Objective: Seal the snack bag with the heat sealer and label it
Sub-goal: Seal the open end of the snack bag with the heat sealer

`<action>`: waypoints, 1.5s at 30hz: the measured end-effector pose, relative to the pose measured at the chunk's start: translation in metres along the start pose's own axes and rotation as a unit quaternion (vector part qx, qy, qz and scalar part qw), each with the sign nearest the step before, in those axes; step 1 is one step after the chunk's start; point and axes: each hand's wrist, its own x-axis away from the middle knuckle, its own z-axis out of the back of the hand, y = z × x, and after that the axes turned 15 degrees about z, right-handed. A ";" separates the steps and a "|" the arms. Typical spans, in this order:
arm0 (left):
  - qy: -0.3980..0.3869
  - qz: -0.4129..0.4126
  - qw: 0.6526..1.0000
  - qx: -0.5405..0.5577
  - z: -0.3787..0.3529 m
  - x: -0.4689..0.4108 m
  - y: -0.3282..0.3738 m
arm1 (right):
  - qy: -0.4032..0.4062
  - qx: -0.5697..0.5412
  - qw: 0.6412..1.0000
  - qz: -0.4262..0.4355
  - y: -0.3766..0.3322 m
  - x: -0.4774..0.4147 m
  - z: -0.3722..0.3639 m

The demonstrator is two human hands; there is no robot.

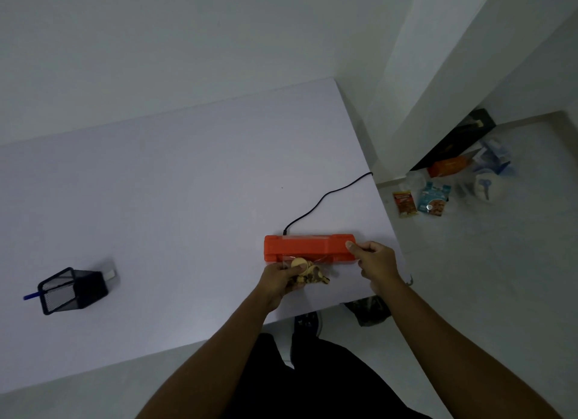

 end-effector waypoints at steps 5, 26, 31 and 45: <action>0.005 0.001 1.000 0.003 0.001 -0.002 -0.002 | -0.017 -0.018 0.999 -0.041 0.002 -0.003 0.003; 0.006 -0.016 1.000 0.014 0.001 0.000 -0.005 | -0.026 -0.027 0.996 -0.078 -0.007 -0.003 0.004; 0.008 -0.023 1.000 0.010 -0.001 -0.001 -0.005 | -0.017 -0.033 0.997 -0.073 -0.008 -0.001 0.004; 0.009 -0.037 0.999 -0.004 0.000 -0.003 -0.004 | -0.010 -0.012 1.000 0.005 -0.042 0.029 0.002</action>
